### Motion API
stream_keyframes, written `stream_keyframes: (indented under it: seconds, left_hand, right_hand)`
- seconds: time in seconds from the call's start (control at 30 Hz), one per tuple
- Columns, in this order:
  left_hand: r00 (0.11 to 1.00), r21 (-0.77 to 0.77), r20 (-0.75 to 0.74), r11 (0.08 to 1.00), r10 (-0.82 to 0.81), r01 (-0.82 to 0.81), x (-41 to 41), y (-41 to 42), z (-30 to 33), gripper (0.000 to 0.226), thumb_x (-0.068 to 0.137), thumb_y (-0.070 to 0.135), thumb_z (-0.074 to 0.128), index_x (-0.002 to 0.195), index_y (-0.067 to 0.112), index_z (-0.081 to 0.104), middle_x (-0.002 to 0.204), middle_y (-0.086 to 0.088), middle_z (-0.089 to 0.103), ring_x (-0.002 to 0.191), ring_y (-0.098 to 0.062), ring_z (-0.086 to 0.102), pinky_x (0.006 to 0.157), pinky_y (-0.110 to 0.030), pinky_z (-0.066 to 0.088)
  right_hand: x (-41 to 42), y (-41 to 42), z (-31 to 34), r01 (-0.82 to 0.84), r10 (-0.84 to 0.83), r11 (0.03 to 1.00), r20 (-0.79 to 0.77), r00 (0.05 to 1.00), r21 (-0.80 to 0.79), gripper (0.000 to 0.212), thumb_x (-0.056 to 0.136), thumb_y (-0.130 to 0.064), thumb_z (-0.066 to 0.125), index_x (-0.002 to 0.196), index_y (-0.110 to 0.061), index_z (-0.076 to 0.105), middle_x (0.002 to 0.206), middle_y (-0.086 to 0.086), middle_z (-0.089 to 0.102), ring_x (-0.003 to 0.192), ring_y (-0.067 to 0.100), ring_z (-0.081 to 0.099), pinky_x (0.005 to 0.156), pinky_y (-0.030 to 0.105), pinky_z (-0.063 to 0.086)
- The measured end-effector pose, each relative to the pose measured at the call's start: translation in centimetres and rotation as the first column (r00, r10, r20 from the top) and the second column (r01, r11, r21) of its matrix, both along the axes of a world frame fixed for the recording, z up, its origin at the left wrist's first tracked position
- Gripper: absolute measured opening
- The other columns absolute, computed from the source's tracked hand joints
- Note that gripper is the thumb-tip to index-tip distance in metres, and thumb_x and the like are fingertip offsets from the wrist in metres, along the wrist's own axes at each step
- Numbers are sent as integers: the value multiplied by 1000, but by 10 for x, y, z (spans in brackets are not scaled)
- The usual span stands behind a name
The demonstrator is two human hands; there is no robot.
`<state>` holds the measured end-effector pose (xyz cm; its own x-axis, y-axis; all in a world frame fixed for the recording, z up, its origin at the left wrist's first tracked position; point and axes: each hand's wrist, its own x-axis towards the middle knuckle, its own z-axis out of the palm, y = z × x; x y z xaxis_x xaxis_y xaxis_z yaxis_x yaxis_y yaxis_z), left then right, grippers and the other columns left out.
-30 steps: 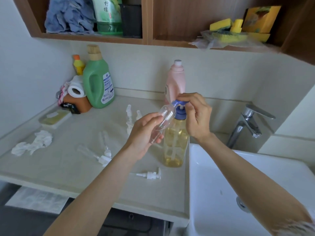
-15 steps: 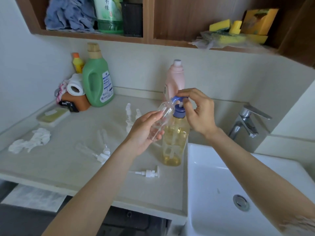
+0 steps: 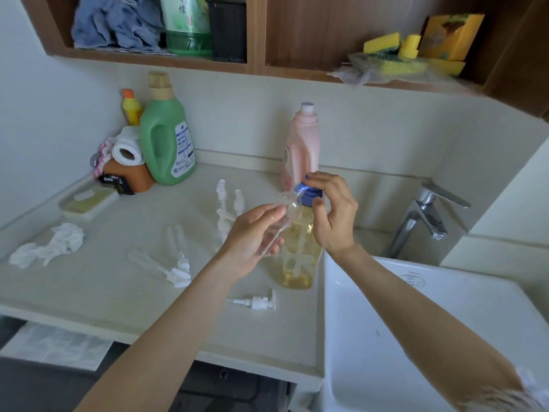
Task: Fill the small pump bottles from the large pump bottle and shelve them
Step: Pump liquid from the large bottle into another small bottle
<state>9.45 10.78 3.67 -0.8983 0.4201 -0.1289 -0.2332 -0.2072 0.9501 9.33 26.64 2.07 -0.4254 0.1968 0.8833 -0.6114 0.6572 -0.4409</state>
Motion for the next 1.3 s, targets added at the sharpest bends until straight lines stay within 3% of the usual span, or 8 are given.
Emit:
stream_keyframes:
  seconds: [0.13,0.37,0.53,0.7,0.8,0.93,1.07,1.3]
  left_hand:
    - [1000,40,-21,999,-16,17,4,0,4,17,91,22,59,105,14,65,76,-1,67,52,-13,52,44,-21,40]
    - [987,26,-160,1000,6,-2,5,0,12,17,88,9,63,105,14,65,77,-6,64,58,-16,52,50,-23,42]
    - [955,27,-278,995,102,-98,8,0,10,28,83,2,70,98,24,61,68,5,65,54,-16,49,48,-21,41]
    - [936,-24,-324,988,138,-154,10,-5,1,31,79,2,74,105,15,64,81,-2,66,49,-4,51,46,-15,39]
    - [938,-31,-316,987,139,-157,9,-7,-1,32,79,2,74,99,24,62,82,-1,67,49,-1,53,46,-14,39]
    - [939,-17,-314,988,140,-153,10,-8,0,36,78,4,75,99,28,60,89,0,67,53,-2,55,48,-15,41]
    - [928,-13,-353,991,122,-135,14,-9,6,37,76,4,77,98,31,61,87,4,69,58,-4,57,53,-15,43]
    - [946,53,-283,987,159,-150,20,1,13,35,78,5,75,95,31,61,75,9,68,49,-11,50,49,-20,42]
  right_hand:
    - [8,0,11,-2,-1,999,62,998,43,36,78,-9,41,99,-2,70,107,-2,64,102,24,60,93,23,43]
    - [8,6,33,-5,-6,995,111,994,104,34,91,-19,42,100,-3,71,105,6,68,101,20,62,90,33,48]
    - [9,-5,21,9,-10,1000,43,999,21,33,89,-15,42,101,0,69,109,0,62,106,23,59,93,21,43]
    - [4,-17,7,81,-82,995,-11,997,-63,32,81,-11,39,85,-3,70,94,-2,63,93,19,55,86,23,41]
    - [3,-19,9,101,-100,993,19,995,-60,33,78,-12,38,81,-5,70,90,-7,61,88,20,55,81,32,43]
    - [14,-13,20,51,-54,998,82,995,43,32,80,-13,43,90,-3,72,96,3,65,93,27,58,87,12,37]
    - [19,17,45,-49,4,970,187,982,238,33,85,-17,45,101,-5,72,106,6,68,101,19,60,93,29,45]
    - [19,21,35,-57,3,960,194,981,273,38,87,-21,46,112,-2,67,119,9,65,114,21,58,100,30,43]
